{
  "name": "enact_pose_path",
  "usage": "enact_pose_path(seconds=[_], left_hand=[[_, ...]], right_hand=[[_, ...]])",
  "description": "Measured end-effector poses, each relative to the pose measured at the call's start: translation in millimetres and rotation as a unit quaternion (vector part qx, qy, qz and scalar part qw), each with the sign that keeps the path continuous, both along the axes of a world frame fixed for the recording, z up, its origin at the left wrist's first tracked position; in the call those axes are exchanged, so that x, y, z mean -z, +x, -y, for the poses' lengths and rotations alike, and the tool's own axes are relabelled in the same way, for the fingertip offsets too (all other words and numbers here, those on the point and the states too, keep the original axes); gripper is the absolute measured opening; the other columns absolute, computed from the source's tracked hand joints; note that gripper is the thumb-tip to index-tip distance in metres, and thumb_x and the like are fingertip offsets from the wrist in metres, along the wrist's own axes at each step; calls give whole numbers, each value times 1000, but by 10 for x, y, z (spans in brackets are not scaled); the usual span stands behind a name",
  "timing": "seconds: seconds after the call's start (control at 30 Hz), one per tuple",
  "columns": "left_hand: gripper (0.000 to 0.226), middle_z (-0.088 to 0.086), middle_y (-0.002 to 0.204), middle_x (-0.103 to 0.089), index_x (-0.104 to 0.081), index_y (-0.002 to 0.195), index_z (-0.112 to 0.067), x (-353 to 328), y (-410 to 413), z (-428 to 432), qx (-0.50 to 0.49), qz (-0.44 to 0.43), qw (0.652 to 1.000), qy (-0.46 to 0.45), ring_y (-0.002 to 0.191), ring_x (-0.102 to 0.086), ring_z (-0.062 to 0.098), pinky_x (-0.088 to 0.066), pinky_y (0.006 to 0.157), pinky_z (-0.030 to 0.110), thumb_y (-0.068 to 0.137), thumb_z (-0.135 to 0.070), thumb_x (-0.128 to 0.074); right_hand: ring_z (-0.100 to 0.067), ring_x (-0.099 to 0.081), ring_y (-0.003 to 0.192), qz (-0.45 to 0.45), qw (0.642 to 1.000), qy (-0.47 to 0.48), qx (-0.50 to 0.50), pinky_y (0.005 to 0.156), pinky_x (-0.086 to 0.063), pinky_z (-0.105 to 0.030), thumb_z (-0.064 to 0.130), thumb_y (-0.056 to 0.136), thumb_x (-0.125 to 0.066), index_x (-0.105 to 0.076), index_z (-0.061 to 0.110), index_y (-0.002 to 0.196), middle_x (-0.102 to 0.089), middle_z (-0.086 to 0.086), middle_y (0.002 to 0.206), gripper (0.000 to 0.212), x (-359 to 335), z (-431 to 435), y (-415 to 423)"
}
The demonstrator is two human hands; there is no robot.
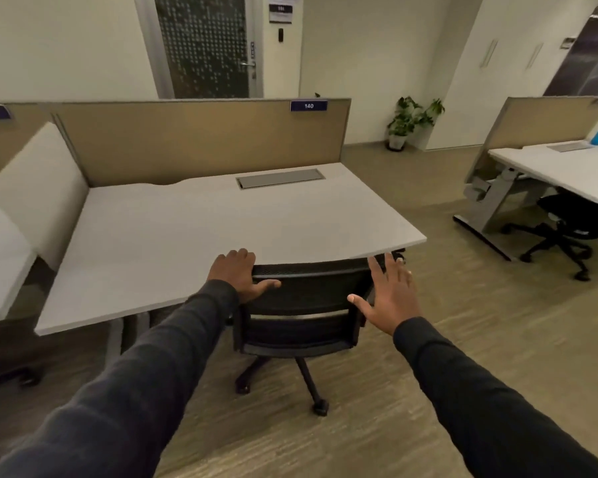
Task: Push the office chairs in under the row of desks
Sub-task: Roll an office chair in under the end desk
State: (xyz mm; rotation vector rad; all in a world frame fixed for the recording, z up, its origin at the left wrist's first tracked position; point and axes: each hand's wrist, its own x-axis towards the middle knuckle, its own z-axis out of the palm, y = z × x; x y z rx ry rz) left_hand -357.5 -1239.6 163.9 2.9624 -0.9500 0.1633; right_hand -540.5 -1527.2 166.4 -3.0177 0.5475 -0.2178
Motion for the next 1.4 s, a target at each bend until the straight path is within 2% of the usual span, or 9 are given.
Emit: enact_pose_path(seconds=[0.13, 0.23, 0.43, 0.63, 0.73, 0.87, 1.03, 1.23, 1.4], left_hand=[[87, 3, 100, -57, -50, 95, -22, -70, -150, 50, -16, 8, 1000, 17, 91, -53, 23, -40, 77, 38, 65, -99, -22], [91, 2, 93, -56, -46, 89, -22, -29, -303, 34, -20, 24, 999, -6, 83, -49, 21, -37, 71, 35, 61, -102, -13], [86, -1, 83, -51, -38, 82, -24, -23, -504, -70, -52, 52, 997, -27, 77, -47, 21, -32, 66, 34, 61, -103, -14], [84, -5, 77, -46, -47, 81, -22, -50, -529, -254, -98, 62, 993, -27, 71, -40, 18, -35, 66, 34, 64, -101, -26], [82, -5, 75, -48, -50, 79, -20, -131, -392, -296, -108, 57, 992, -19, 69, -42, 18, -38, 65, 34, 66, -100, -32], [81, -5, 74, -46, -49, 78, -21, -164, -142, -384, -101, 48, 994, -21, 69, -43, 18, -37, 65, 34, 65, -99, -33], [84, -5, 73, -48, -51, 77, -20, -185, 178, -497, -95, 36, 995, -24, 68, -44, 18, -41, 66, 35, 65, -101, -29], [84, -4, 75, -47, -49, 78, -19, -145, 502, -634, -90, 37, 995, -22, 69, -42, 19, -36, 67, 34, 65, -100, -28], [82, -5, 72, -42, -44, 75, -20, -163, 766, -724, -59, 44, 997, -34, 67, -39, 19, -29, 65, 33, 65, -100, -27]], right_hand=[[-40, 1, 153, -21, 999, -25, -27, 124, -5, -55, 80, 84, -44, -9, 22, 161, -3, -17, 167, 102, 100, 230, 153], [-40, -3, 152, -13, 999, -24, -42, 120, 4, -60, 76, 83, -54, -21, 24, 158, -16, -17, 165, 98, 174, 271, 287], [-36, -28, 145, 50, 993, 8, -103, 118, 6, -63, 34, 69, -82, -52, 21, 140, -48, -9, 146, 78, 159, 301, 553], [-38, -47, 127, 179, 973, 53, -139, 117, -2, -69, 2, 44, -83, -70, 15, 117, -64, -9, 117, 75, 234, 160, 872], [-34, -47, 119, 209, 964, 65, -150, 116, -4, -70, -1, 40, -81, -70, 16, 113, -63, -8, 111, 76, 284, 136, 1091], [-32, -46, 121, 185, 968, 64, -156, 117, 2, -66, 6, 48, -83, -68, 19, 116, -62, -6, 113, 71, 340, 93, 1358], [-33, -48, 117, 161, 975, 62, -137, 115, -2, -70, 6, 54, -80, -68, 20, 115, -63, -6, 110, 64, 346, -34, 1611], [-34, -50, 117, 132, 981, 63, -128, 115, 2, -70, 2, 58, -78, -68, 19, 114, -63, -6, 110, 59, 297, -200, 1887], [-35, -53, 108, 142, 982, 39, -122, 115, -7, -69, -1, 53, -79, -68, 18, 110, -62, -6, 104, 61, 344, -239, 2044]])
